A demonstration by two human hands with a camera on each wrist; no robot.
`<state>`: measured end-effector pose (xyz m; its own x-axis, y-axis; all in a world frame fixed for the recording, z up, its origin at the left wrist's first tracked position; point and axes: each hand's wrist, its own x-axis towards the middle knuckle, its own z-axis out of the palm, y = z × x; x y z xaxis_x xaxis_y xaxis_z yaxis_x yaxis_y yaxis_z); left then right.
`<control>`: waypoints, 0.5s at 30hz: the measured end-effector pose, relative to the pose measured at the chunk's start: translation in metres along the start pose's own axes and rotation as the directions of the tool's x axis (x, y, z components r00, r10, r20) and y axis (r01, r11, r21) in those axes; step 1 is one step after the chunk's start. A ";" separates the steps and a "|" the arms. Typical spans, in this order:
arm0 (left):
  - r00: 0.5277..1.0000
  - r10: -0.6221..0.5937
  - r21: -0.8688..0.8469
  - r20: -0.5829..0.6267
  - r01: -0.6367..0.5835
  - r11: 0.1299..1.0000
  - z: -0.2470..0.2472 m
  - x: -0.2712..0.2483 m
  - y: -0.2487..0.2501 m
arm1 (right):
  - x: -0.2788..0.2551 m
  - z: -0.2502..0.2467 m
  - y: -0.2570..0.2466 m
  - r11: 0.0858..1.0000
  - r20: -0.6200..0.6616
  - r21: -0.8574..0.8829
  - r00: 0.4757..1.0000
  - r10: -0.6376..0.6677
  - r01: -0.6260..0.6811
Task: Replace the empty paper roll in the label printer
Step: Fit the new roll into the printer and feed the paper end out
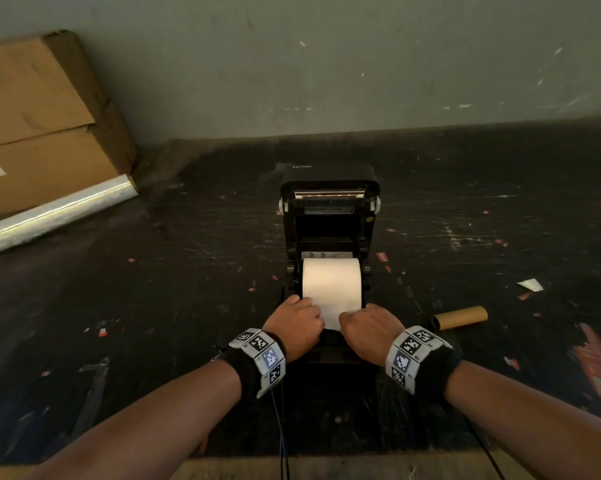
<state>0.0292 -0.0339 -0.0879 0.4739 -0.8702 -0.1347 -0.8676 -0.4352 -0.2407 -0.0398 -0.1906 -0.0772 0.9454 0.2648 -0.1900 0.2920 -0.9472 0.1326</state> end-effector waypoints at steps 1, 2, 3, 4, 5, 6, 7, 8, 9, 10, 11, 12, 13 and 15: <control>1.000 -0.006 -0.001 0.016 0.006 1.000 -0.001 -0.001 0.000 | 0.000 0.000 0.000 1.000 0.001 0.007 1.000 -0.001 0.001; 0.999 -0.003 0.005 0.033 0.003 1.000 -0.004 -0.001 0.000 | 0.000 0.000 0.001 1.000 0.002 0.011 1.000 0.000 0.000; 0.999 0.003 0.002 0.048 -0.003 1.000 -0.005 0.000 0.001 | -0.001 0.000 0.001 1.000 0.003 0.018 1.000 0.001 -0.001; 0.998 0.010 -0.006 0.060 -0.009 1.000 -0.006 0.000 0.001 | -0.002 -0.001 0.001 1.000 0.003 0.026 1.000 0.000 0.000; 0.998 0.015 -0.018 0.066 -0.014 1.000 -0.008 0.000 0.000 | -0.003 -0.001 0.001 0.999 0.001 0.034 1.000 -0.002 0.002; 0.997 0.019 -0.026 0.075 -0.017 1.000 -0.009 0.000 0.000 | -0.004 -0.001 0.001 0.999 0.000 0.043 1.000 -0.006 0.006; 0.997 0.024 -0.037 0.077 -0.021 0.999 -0.009 -0.001 -0.001 | -0.005 -0.001 0.001 0.998 -0.001 0.055 1.000 -0.012 0.012; 0.997 0.029 -0.046 0.076 -0.026 0.999 -0.009 -0.002 -0.001 | -0.006 0.000 0.002 0.997 -0.004 0.070 1.000 -0.018 0.018; 0.997 0.034 -0.058 0.072 -0.030 0.998 -0.009 -0.003 -0.001 | -0.007 0.001 0.002 0.996 -0.007 0.088 1.000 -0.023 0.024; 0.997 0.036 -0.069 0.067 -0.032 0.997 -0.009 -0.004 -0.001 | -0.008 0.001 0.002 0.994 -0.010 0.109 1.000 -0.024 0.025; 0.998 0.036 -0.081 0.060 -0.031 0.996 -0.009 -0.005 -0.001 | -0.009 0.002 0.003 0.990 -0.015 0.137 1.000 -0.018 0.020; 0.998 0.031 -0.095 0.053 -0.026 0.995 -0.008 -0.007 -0.001 | -0.011 0.003 0.003 0.985 -0.023 0.170 1.000 -0.008 0.012; 0.999 0.026 -0.110 0.045 -0.021 0.994 -0.009 -0.008 -0.001 | -0.013 0.004 0.004 0.977 -0.037 0.214 0.999 0.011 -0.003; 1.000 0.016 -0.137 0.025 -0.012 0.991 -0.008 -0.011 -0.001 | -0.019 0.007 0.007 0.945 -0.059 0.324 0.996 0.065 -0.043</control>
<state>0.0234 -0.0256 -0.0780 0.4639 -0.8708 -0.1629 -0.8857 -0.4521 -0.1055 -0.0569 -0.2040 -0.0793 0.9693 0.2126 -0.1234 0.1886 -0.9652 -0.1812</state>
